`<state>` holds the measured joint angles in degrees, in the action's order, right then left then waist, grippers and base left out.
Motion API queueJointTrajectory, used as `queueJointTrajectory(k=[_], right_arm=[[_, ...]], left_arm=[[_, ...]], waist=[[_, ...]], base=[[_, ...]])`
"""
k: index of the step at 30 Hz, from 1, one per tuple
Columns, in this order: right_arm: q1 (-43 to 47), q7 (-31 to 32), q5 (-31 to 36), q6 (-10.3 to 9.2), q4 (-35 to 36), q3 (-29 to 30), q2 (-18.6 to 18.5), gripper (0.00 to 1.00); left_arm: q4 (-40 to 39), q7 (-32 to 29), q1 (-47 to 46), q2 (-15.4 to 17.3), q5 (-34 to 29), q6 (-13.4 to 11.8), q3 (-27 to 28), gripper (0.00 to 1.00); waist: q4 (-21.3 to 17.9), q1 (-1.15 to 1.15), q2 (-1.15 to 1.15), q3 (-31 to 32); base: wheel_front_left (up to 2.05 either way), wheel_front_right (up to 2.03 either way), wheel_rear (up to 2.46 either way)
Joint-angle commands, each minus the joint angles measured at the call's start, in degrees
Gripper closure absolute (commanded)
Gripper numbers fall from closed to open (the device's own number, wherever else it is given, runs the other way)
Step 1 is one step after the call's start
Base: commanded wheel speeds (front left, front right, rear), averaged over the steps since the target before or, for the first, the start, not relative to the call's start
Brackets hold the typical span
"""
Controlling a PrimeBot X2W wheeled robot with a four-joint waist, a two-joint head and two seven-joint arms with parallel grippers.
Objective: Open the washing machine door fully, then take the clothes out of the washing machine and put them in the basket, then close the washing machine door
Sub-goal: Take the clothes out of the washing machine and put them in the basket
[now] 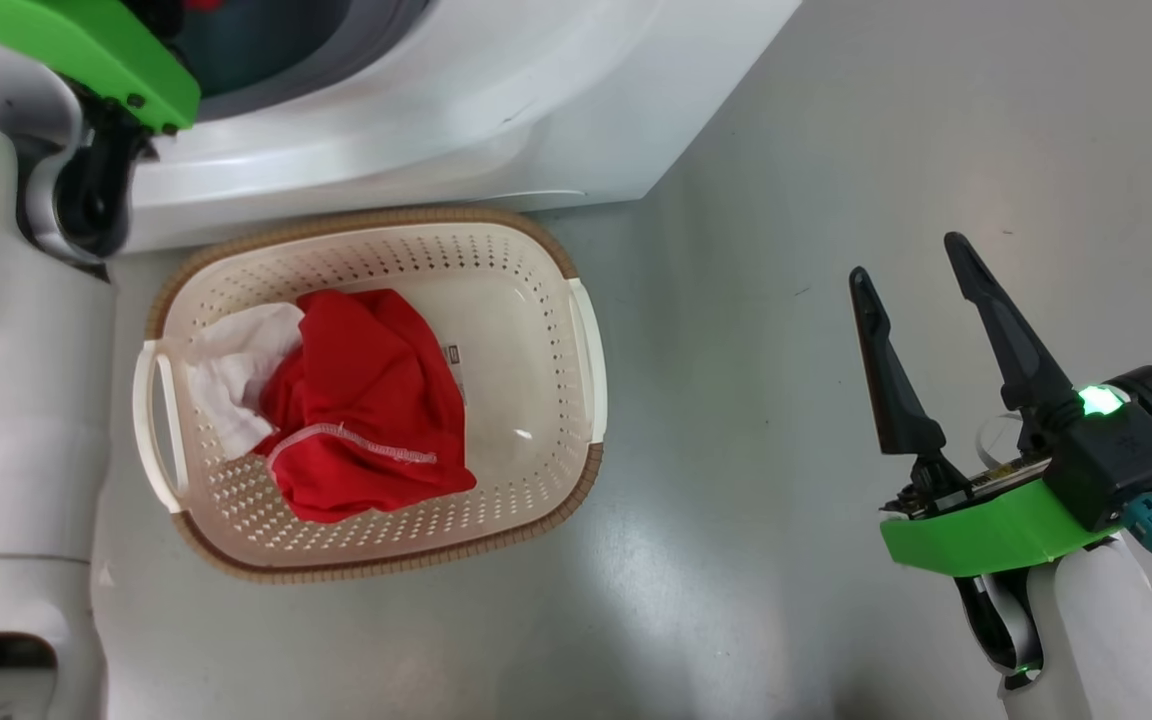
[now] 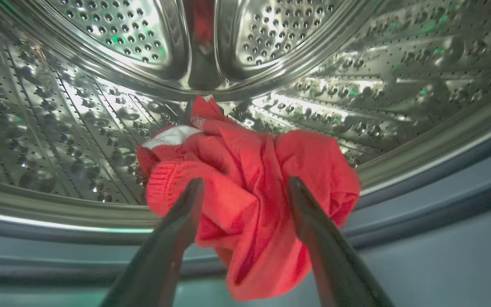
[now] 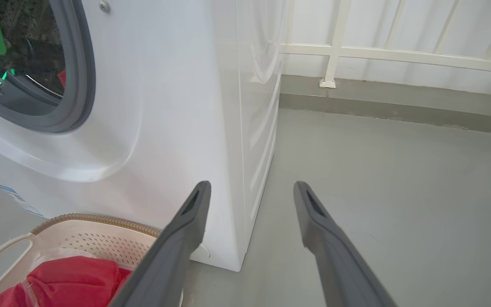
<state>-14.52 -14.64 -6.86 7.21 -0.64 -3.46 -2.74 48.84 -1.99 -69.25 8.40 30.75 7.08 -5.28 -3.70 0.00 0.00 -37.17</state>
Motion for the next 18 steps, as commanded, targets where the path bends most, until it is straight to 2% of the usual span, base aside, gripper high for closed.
queueJointTrajectory(k=[1, 10, 14, 18], right_arm=[[-0.27, -0.36, -0.36, 0.28, 1.03, -1.33, -0.14, 0.0], [-0.46, -0.36, -1.93, 0.28, 1.19, -1.98, -0.14, 0.0], [-0.55, -0.36, -2.41, 0.28, 1.38, -2.08, -0.14, 0.0], [-0.44, -0.36, -2.72, 0.28, 1.64, -1.9, -0.14, 0.0]], left_arm=[[-0.32, -1.61, -1.23, 3.01, -0.52, 0.01, 0.01, 0.0], [5.77, -10.41, -3.89, 3.77, -2.33, -2.76, -3.0, 0.0], [7.08, -10.41, -4.22, 4.71, -3.95, -4.39, -4.26, 0.0], [8.06, -10.48, -4.22, 4.86, -4.31, -4.5, -4.96, 0.0]], waist=[[-0.16, 0.0, 0.0, 0.12], [-1.23, 0.0, 0.0, 0.62], [-1.75, 0.0, 0.0, 0.52], [-2.09, 0.0, 0.0, 0.34]], base=[[0.0, 0.0, 0.0], [0.0, 0.0, 0.0], [0.0, 0.0, 0.0], [0.0, 0.0, 0.0]])
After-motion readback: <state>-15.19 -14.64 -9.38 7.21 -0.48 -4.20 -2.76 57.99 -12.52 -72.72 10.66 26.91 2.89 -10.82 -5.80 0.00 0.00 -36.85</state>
